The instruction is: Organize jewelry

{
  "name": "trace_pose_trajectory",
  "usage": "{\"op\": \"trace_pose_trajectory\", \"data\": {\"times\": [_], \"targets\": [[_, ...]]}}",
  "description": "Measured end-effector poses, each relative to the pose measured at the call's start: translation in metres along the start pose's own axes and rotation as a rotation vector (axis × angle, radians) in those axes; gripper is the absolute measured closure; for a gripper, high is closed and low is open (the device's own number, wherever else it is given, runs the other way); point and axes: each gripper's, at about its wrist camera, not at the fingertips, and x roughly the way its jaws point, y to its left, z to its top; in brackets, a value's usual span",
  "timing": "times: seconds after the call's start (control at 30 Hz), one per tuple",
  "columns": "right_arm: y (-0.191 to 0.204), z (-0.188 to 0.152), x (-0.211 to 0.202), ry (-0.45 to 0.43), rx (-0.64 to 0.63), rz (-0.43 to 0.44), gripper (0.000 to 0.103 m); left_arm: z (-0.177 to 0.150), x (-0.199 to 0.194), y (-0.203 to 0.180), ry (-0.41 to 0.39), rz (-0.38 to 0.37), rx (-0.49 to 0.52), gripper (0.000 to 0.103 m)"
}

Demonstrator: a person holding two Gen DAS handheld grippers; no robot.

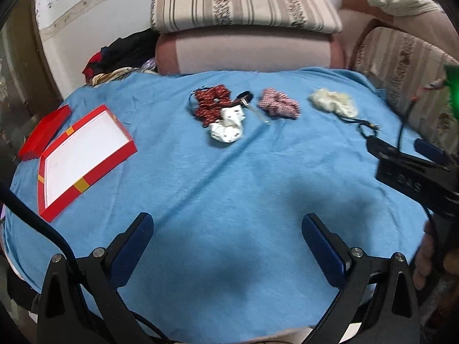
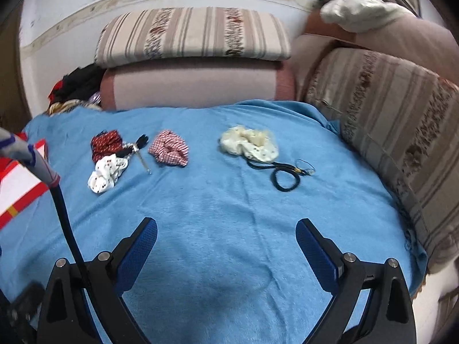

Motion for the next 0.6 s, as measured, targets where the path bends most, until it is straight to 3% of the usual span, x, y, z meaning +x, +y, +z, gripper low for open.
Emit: {"op": "trace_pose_trajectory", "data": {"times": [0.33,0.6], "targets": [[0.009,0.020,0.041,0.077,0.010,0.055,0.019,0.029,0.053,0.030,0.052,0.024,-0.057,0.000],[0.028,0.034,0.074,0.117,-0.023,0.115,0.024,0.049,0.098,0.046,0.095,0.030,-0.077,0.000]]}}
